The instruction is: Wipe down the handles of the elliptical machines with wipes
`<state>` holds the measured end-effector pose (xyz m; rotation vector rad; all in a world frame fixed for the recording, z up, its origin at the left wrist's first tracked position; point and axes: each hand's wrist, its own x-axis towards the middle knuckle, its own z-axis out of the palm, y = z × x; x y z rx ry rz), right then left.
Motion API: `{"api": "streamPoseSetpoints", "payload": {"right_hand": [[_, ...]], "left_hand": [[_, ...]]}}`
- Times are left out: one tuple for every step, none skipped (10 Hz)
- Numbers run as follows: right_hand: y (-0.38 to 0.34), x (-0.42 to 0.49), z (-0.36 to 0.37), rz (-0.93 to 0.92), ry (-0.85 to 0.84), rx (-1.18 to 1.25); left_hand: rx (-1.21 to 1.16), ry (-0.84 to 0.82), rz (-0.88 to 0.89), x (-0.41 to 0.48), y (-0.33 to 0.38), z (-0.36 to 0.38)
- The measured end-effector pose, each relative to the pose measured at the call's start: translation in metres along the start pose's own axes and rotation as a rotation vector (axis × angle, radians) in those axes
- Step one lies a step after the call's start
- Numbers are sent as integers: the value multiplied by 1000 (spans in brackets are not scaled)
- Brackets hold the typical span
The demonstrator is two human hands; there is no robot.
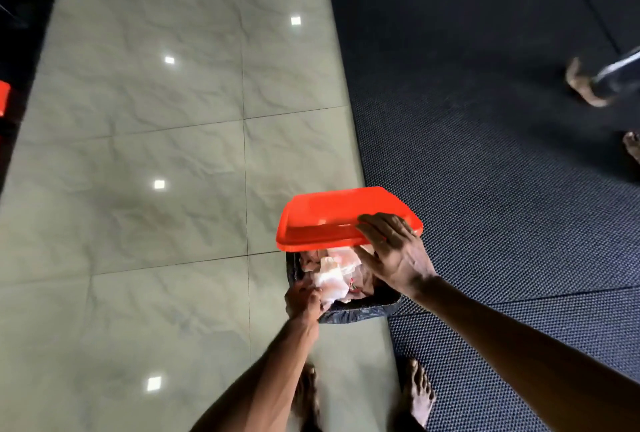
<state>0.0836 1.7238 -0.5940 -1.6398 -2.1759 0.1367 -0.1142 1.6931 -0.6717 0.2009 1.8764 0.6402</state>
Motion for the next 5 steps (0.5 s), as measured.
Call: {"api": "streamPoseSetpoints", "payload": {"right_hand": [[1, 27, -8, 23, 88, 0], [2, 32, -3, 19, 80, 23], [3, 31, 1, 15, 72, 38], [3, 28, -1, -8, 74, 15], [-9, -13, 14, 14, 11, 27]], "left_hand": [[42, -31, 47, 7, 17, 27], [91, -45, 58, 21, 12, 40], [216, -68, 107, 42, 2, 52], [278, -45, 188, 35, 5, 49], [236, 87, 177, 26, 1, 21]]}}
